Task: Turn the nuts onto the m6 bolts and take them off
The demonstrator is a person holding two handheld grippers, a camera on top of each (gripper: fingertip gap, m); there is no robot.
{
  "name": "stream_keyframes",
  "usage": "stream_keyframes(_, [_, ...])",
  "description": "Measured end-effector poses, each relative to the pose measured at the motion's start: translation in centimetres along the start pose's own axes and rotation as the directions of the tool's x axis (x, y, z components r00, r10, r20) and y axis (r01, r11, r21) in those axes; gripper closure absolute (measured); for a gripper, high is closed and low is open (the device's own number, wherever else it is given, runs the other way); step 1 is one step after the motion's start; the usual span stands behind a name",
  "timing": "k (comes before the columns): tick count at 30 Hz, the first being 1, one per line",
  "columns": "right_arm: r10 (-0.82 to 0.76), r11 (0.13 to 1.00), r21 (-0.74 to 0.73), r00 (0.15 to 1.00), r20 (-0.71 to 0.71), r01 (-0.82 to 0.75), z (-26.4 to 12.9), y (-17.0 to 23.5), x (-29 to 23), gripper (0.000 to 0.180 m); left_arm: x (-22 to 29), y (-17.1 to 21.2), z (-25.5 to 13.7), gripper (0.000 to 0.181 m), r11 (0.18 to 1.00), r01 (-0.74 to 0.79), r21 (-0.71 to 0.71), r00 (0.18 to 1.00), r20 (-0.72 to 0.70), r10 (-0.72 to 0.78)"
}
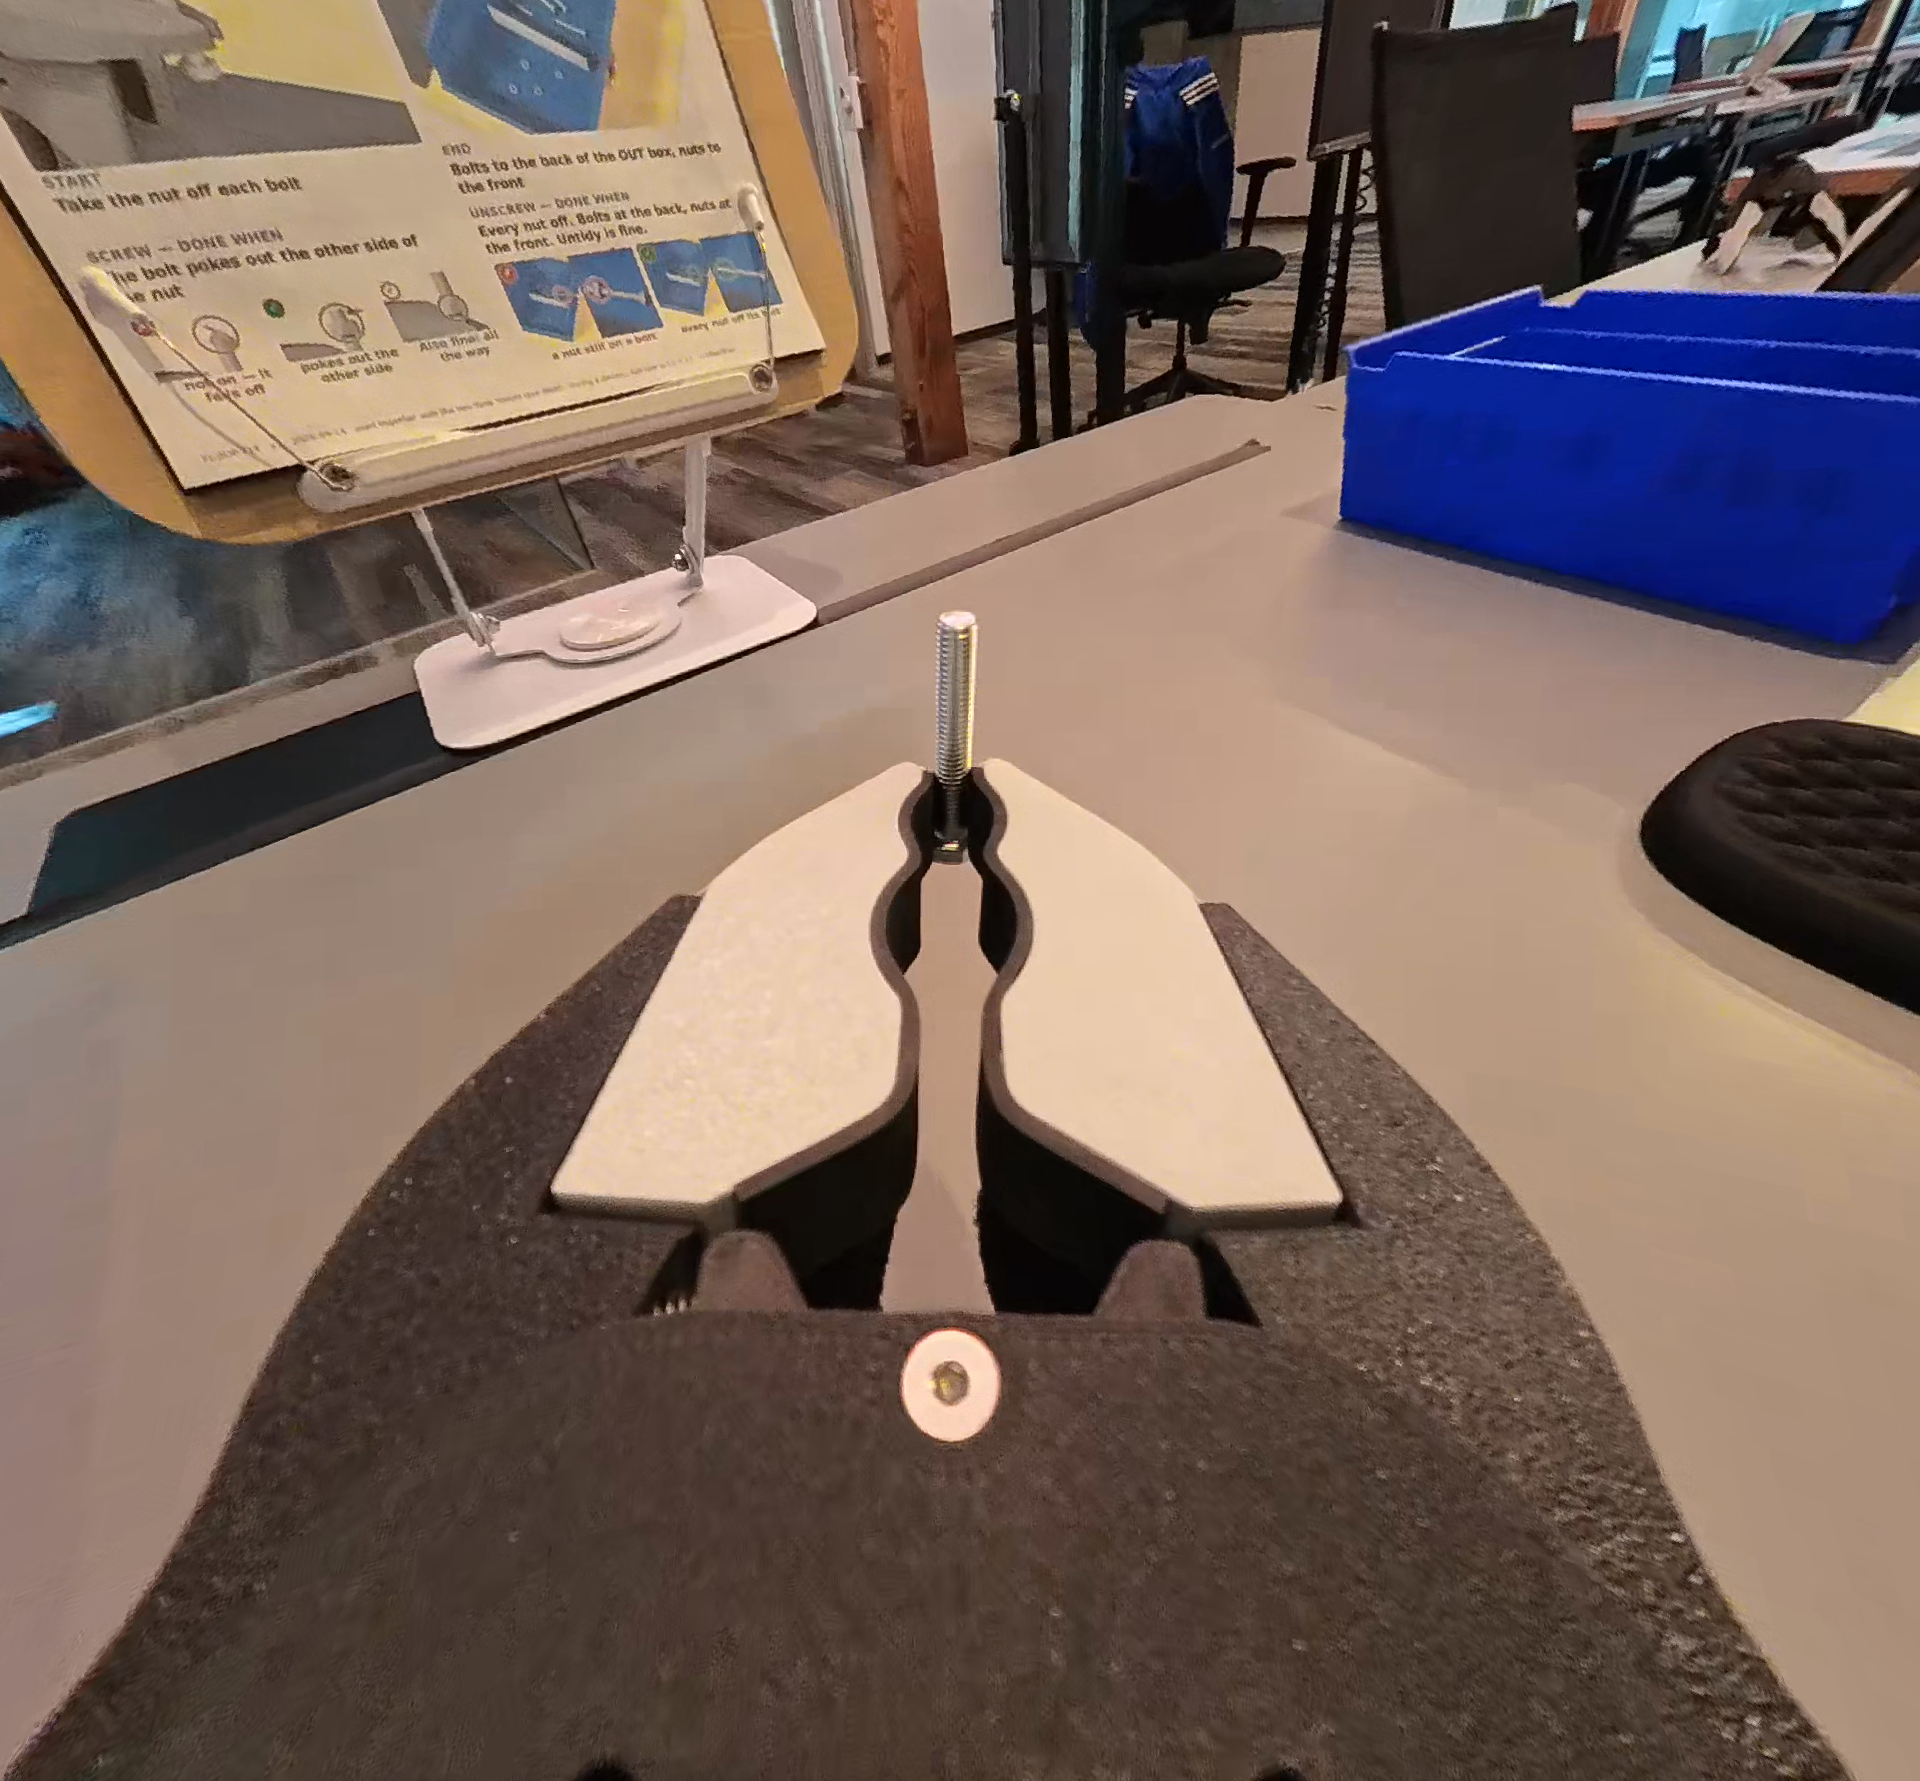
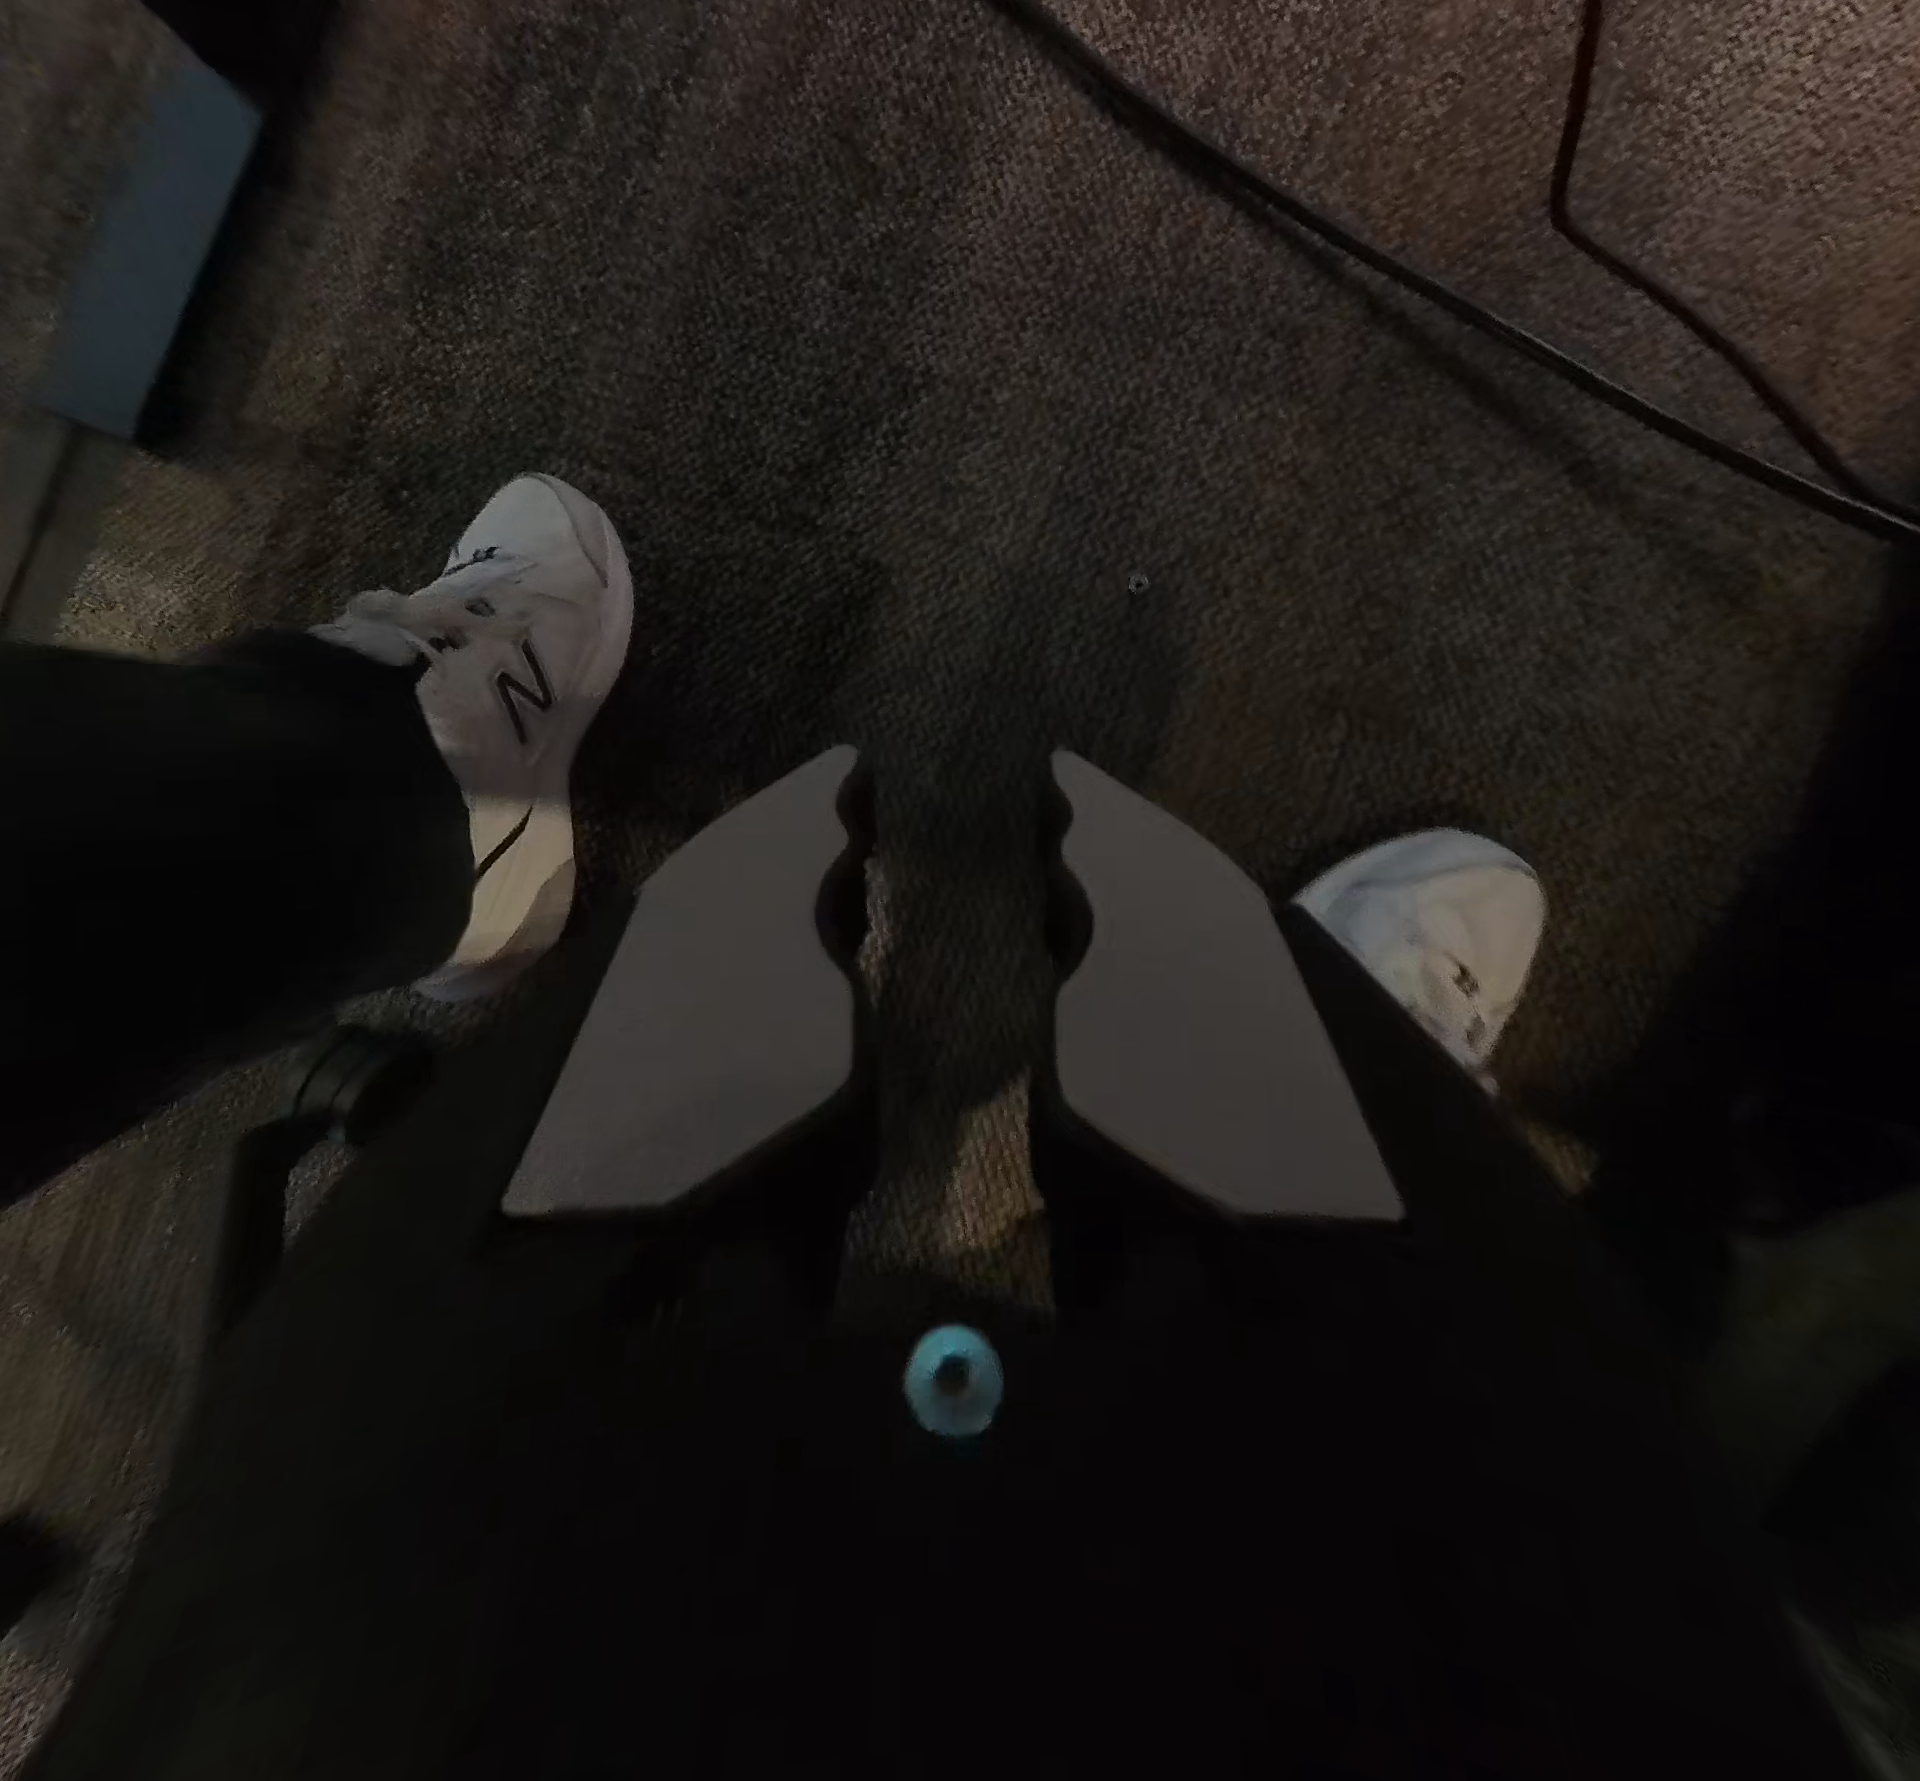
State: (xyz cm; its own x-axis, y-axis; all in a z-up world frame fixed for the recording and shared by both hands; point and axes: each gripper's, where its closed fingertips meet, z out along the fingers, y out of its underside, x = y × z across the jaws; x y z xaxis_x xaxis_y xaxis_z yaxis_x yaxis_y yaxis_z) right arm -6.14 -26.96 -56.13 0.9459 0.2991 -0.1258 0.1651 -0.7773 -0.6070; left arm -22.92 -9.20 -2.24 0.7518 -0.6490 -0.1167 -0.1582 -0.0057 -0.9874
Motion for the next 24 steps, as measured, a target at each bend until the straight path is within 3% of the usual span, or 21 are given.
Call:
stream_keyframes(3, [-0.002, 0.998, 0.058, 0.999, 0.035, 0.0, 2.9, 0.2, 0.3, 0.149, 0.5, 0.3, -0.1, 0.176, 1.0, -0.026, 0.011, 0.999, 0.025, 0.025])
stream_keyframes(8, [-0.005, 0.998, 0.06, 1.0, 0.0, 0.005, 7.9, 1.5, 2.1, 0.148, 0.5, 0.8, 0.4, 0.176, 0.998, 0.065, -0.007, 0.998, 0.007, -0.065])
stream_keyframes(11, [0.053, 0.998, 0.031, 0.999, 0.002, -0.053, 10.5, 2.7, 3.1, 0.148, 0.3, 1.2, 0.7, 0.176, 0.999, -0.014, -0.047, 0.999, 0.044, 0.016])
stream_keyframes(24, [0.111, 0.991, 0.077, 0.994, -0.022, -0.109, 13.1, 5.2, 3.5, 0.149, 1.2, 2.4, 1.1, 0.176, 0.997, -0.023, -0.077, 0.999, 0.04, 0.026])
